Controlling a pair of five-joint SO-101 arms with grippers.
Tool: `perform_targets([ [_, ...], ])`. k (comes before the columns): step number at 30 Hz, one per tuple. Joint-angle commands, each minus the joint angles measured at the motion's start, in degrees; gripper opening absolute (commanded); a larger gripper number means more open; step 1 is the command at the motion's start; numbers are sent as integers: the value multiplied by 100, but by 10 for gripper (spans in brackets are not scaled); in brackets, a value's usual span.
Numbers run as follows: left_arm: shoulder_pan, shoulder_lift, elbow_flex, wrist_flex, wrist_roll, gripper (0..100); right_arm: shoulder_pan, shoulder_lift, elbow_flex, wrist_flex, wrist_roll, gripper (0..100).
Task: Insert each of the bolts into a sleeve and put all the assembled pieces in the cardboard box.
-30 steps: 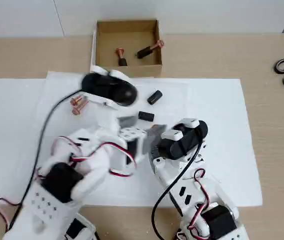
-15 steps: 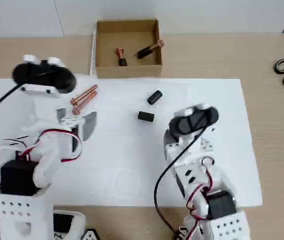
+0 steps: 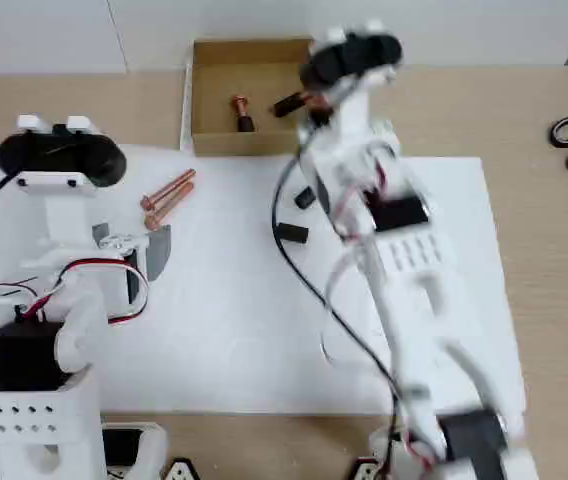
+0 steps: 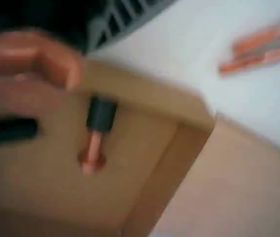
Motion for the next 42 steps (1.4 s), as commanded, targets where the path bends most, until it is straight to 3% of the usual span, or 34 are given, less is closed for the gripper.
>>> perform_targets([
  [1, -114, -70, -207, 149, -18, 240, 57, 1314, -1231, -1059, 35, 4],
  [8, -360, -79, 101, 176, -18, 240, -22, 3257, -2312, -2862, 35, 4],
  [14, -325, -79, 154, 176, -9, 240, -40, 4207, -2690, -3635, 35, 4],
  [20, -325, -79, 154, 176, -9, 240, -163, 4497, -2708, -3714, 35, 11],
  [27, -316, -79, 154, 343, -9, 240, -312, 4655, -2690, -3679, 35, 146],
  [40, -316, -79, 145, 501, -9, 240, -338, 4567, -2690, -3644, 44, 145],
  [42, -316, -79, 145, 501, -9, 240, -286, 4330, -2690, -3240, 44, 145],
])
